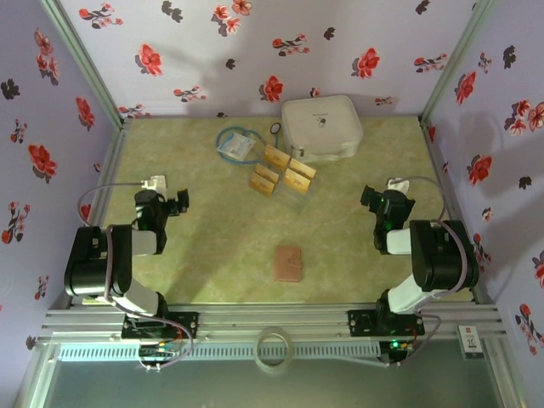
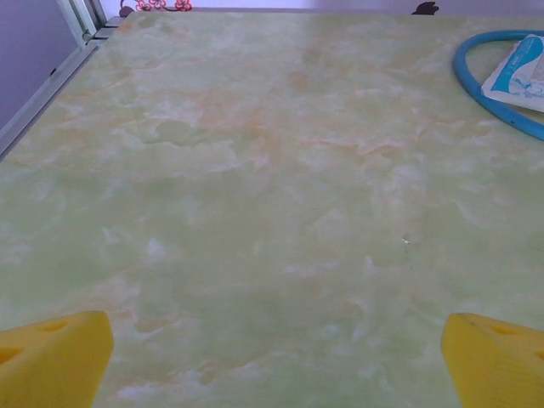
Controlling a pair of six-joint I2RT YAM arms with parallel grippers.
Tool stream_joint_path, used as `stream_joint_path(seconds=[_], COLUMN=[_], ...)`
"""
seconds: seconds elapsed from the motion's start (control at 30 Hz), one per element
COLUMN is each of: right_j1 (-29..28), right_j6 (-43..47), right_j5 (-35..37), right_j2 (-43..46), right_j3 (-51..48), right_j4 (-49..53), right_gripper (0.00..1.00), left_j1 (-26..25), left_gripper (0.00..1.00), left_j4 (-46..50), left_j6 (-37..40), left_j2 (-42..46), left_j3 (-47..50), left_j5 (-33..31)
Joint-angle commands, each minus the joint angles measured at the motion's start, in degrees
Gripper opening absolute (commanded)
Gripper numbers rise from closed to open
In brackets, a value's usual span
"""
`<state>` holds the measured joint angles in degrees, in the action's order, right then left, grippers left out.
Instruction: Put the credit cards into the card holder
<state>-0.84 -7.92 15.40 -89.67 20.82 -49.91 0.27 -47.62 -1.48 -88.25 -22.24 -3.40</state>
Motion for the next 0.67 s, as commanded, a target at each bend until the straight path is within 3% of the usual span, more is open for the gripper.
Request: stream_joint_path(seconds=[0.0,0.63], right_j1=[-0.9,-0.9], right_j6=[1.1,0.9], right_j5=[3.3,3.0], right_j2=[0.2,0.8], right_j3=[-0.3,0.3], right_j4=[-4.0,-2.1], right_gripper=[0.99,0.99], left_j1=[-0.2,-0.2], left_gripper=[1.00,1.00], left_j4=[-2.7,-2.7], left_j6=[1.6,1.6], left_j2=[-0.2,-0.2], left_j3=[-0.5,-0.4], left_j5=[0.0,0.0])
